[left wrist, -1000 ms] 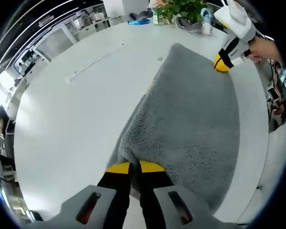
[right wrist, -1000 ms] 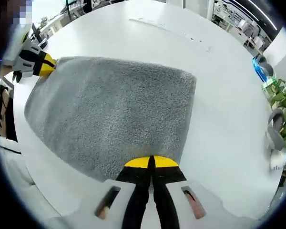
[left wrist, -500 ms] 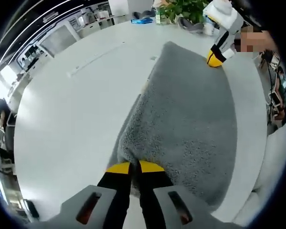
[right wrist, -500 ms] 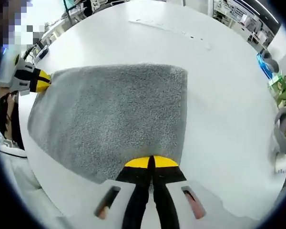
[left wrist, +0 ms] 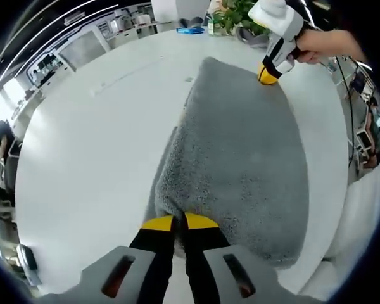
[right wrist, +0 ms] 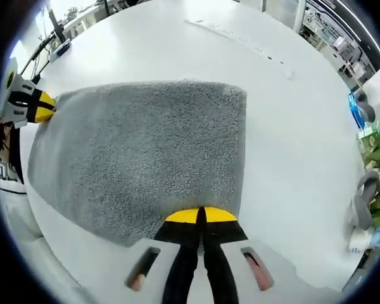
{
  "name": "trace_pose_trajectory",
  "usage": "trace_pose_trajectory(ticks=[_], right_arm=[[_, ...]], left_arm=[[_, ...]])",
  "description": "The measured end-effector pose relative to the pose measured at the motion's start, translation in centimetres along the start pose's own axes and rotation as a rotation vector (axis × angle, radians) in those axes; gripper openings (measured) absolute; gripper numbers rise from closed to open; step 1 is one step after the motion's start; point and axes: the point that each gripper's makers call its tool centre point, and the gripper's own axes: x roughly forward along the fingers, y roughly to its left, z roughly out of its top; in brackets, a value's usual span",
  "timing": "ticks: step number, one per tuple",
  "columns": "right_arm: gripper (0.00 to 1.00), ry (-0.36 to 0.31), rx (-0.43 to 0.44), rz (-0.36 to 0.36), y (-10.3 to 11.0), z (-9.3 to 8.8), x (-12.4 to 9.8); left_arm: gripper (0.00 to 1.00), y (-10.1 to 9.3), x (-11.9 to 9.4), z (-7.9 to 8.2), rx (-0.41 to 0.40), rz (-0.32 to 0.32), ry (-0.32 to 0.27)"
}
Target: Fold the towel on the table until its edges align and the towel forms a compact rectangular stack.
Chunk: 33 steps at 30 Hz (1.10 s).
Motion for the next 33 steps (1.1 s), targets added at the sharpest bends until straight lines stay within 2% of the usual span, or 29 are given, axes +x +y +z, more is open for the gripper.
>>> trace_pose_trajectory(ticks=[9,17,33], right_arm=[[0.0,0.003,-0.049,-0.001,-0.7,1.4,0.4],[0.0,-0.005,-0.051,0.006,-1.4,2.7,0.9],[0.0,-0.037,-0.054,0.014,-2.4,5.4,1.7]], left_arm=[[0.05,-0.7,-0.3,-0.4,-0.059,-0.021,0.005],[0.05,-1.2,-0.4,-0.6,-0.07,-0.013,0.011],[0.05,-2.9,-0.7,-0.7,-0.053,-0.044,0.024]])
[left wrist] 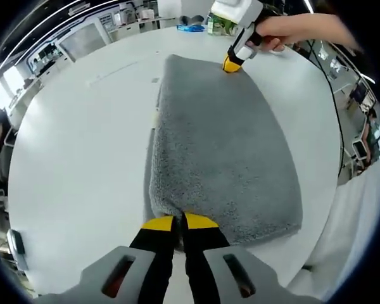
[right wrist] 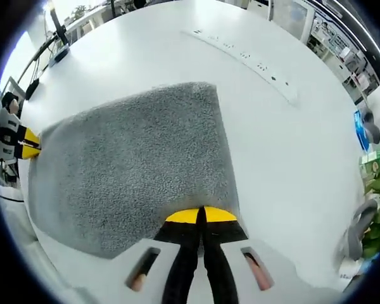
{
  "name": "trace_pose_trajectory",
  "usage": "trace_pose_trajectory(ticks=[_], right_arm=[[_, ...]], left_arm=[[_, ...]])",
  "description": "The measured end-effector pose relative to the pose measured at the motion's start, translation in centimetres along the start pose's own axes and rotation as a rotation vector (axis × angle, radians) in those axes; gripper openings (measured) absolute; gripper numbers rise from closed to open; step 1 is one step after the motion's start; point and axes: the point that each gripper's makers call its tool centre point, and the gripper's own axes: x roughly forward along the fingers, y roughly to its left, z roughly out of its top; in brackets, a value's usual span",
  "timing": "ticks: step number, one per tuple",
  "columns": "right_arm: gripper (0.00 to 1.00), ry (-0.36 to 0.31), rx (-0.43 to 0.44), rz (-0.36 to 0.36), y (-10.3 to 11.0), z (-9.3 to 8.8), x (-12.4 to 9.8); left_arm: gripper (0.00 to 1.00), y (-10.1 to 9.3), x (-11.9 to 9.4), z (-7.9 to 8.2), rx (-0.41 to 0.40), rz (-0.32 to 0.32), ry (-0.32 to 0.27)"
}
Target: Fold the towel on the table until its edges align and the towel forms a compact rectangular stack.
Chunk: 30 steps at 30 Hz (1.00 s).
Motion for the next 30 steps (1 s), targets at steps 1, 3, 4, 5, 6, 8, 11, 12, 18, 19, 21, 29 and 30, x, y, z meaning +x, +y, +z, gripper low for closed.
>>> trace_pose_trajectory(ticks=[1,3,4,5,6,8,11,12,18,19,21,29,30], right_arm=[[0.0,-0.002,-0.002,0.001,-0.1,0.2,0.1],[0.0,-0.006,-0.009,0.005,-0.2,0.5,0.2],[0.0,-0.006,-0.011,0.007,-0.3,0.6,0.2],[0.0,-0.006,-0.011,0.009,-0.4,0.8,0.3],[0.0,-0.005,-0.011,0.012,-0.5,1.0,0.3],[0.0,-0.002,-0.009,0.018,-0.6,1.3,0.5],[0.0,-0.004,-0.013,0.021,-0.8,1.9,0.7],[0.0,-0.006,-0.015,0.021,-0.8,2.0,0.7],[0.0,-0.005,-0.033,0.021,-1.1,3.0,1.0],[0.0,-0.005,-0.035,0.022,-1.3,3.1,1.1],[0.0,-0.003,-0.04,0.024,-1.4,3.4,1.2],[0.0,-0.011,-0.072,0.017,-2.0,4.6,1.6],[0.0,-0.011,-0.073,0.018,-2.1,4.8,1.6]], left_arm=[[0.05,-0.1,0.0,0.0,0.0,-0.001,0.002],[0.05,-0.2,0.0,0.1,0.0,0.0,0.007],[0.05,-0.3,0.0,0.1,0.001,0.0,0.009],[0.05,-0.3,0.0,0.1,0.002,0.0,0.011],[0.05,-0.3,0.0,0.1,0.004,0.002,0.014],[0.05,-0.3,0.0,0.1,0.005,0.0,0.016],[0.05,-0.3,0.1,0.2,-0.023,-0.008,0.022],[0.05,-0.4,0.1,0.3,-0.038,-0.012,0.029],[0.05,-0.8,0.3,0.5,-0.046,-0.011,0.061],[0.05,-0.9,0.3,0.5,-0.048,-0.011,0.063],[0.05,-1.1,0.3,0.5,-0.053,-0.011,0.062],[0.05,-3.1,0.3,0.9,-0.077,-0.035,0.04],[0.05,-3.4,0.4,0.9,-0.075,-0.038,0.037]])
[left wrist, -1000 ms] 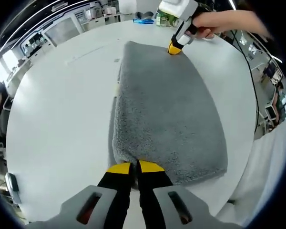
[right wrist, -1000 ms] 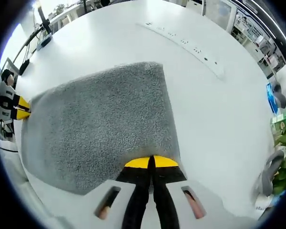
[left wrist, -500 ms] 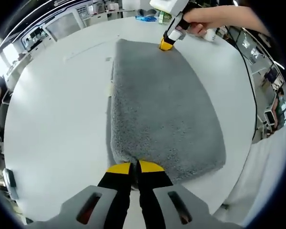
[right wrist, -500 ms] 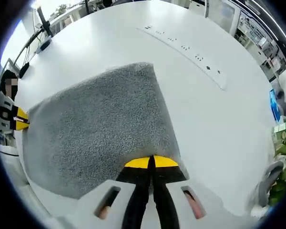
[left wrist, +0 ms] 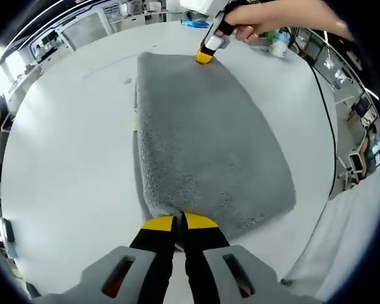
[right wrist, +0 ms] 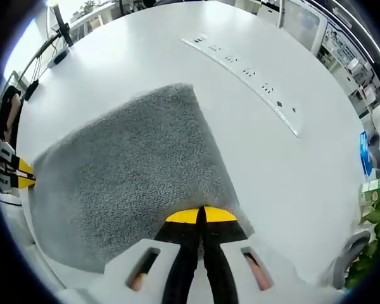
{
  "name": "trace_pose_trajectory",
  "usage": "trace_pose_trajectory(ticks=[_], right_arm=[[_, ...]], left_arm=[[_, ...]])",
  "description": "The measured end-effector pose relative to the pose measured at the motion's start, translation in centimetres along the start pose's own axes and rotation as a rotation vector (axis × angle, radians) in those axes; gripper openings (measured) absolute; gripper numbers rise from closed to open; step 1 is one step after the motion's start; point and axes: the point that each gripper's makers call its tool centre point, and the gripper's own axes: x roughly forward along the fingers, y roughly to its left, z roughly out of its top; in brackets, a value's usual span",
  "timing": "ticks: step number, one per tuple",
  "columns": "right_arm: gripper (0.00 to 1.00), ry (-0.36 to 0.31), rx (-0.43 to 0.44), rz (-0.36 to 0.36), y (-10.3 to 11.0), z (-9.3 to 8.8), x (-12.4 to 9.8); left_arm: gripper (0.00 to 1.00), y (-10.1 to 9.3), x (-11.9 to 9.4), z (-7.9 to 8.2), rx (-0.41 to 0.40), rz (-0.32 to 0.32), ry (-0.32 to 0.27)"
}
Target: Fold the towel on the table until its edges align and the towel forms a compact rectangular stack.
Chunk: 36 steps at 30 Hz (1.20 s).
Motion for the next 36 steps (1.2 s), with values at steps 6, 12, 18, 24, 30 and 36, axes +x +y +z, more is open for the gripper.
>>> trace_pose_trajectory(ticks=[6,12,18,24,30,36], right_arm=[[0.0,-0.001,-0.019,-0.001,-0.6,1.0,0.4],[0.0,0.003,-0.045,-0.007,-1.0,1.6,0.6],[0.0,-0.006,-0.058,-0.02,-1.6,2.5,1.0],[0.0,-0.009,-0.077,-0.032,-2.4,3.2,1.6],[0.0,-0.027,-0.066,-0.033,-2.3,3.3,1.5],[0.0,-0.065,-0.105,-0.077,-2.3,3.1,1.0]], left_arm=[[0.04,-1.8,0.3,0.5,0.014,-0.029,-0.008],[0.04,-3.6,0.6,1.0,0.066,-0.05,-0.006],[0.04,-5.1,1.0,1.7,0.091,-0.078,-0.012],[0.04,-6.0,1.3,2.3,0.118,-0.094,-0.007],[0.04,-6.2,1.3,2.4,0.11,-0.103,-0.011],[0.06,-6.0,1.0,2.4,0.051,-0.127,-0.027]])
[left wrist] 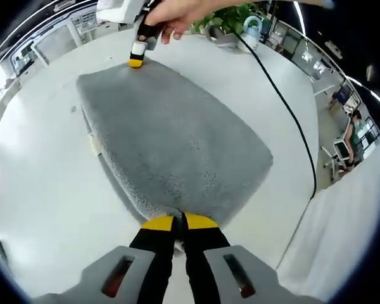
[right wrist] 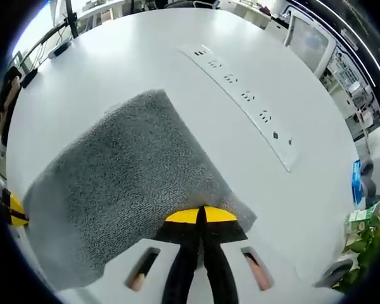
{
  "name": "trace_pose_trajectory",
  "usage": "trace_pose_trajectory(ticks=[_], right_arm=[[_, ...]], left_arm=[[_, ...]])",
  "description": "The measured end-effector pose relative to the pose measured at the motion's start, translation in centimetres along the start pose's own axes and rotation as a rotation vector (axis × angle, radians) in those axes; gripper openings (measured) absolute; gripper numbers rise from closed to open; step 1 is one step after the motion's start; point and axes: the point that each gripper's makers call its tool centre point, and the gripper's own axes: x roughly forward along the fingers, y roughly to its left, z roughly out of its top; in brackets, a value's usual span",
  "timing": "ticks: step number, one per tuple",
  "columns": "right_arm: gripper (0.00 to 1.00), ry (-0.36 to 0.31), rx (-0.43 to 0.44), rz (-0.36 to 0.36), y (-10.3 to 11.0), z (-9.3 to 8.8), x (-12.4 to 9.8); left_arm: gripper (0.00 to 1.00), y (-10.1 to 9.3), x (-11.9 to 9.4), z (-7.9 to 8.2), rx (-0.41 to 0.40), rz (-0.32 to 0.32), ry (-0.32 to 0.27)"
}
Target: Fold the towel on the table until its edges align and the towel forms a compact rectangular stack.
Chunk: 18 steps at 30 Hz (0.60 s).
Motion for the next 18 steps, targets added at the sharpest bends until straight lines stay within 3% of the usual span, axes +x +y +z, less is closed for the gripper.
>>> trace_pose_trajectory(ticks=[3,9,12,18], right_arm=[[0.0,-0.042,0.015,-0.011,-0.2,0.2,-0.9],[0.0,-0.227,0.091,-0.004,0.1,0.5,-5.0],[0.06,-0.245,0.123,0.004,0.8,-1.1,-7.1],[0.13,-0.319,0.16,0.019,4.9,-4.9,-11.0]], left_arm=[[0.1,-0.4,-0.2,-0.1,0.069,-0.008,-0.002],[0.21,-1.2,-1.0,0.0,0.093,-0.031,-0.032],[0.23,-1.7,-1.6,0.3,0.147,-0.045,-0.073],[0.26,-1.8,-3.0,0.1,0.225,-0.06,-0.123]])
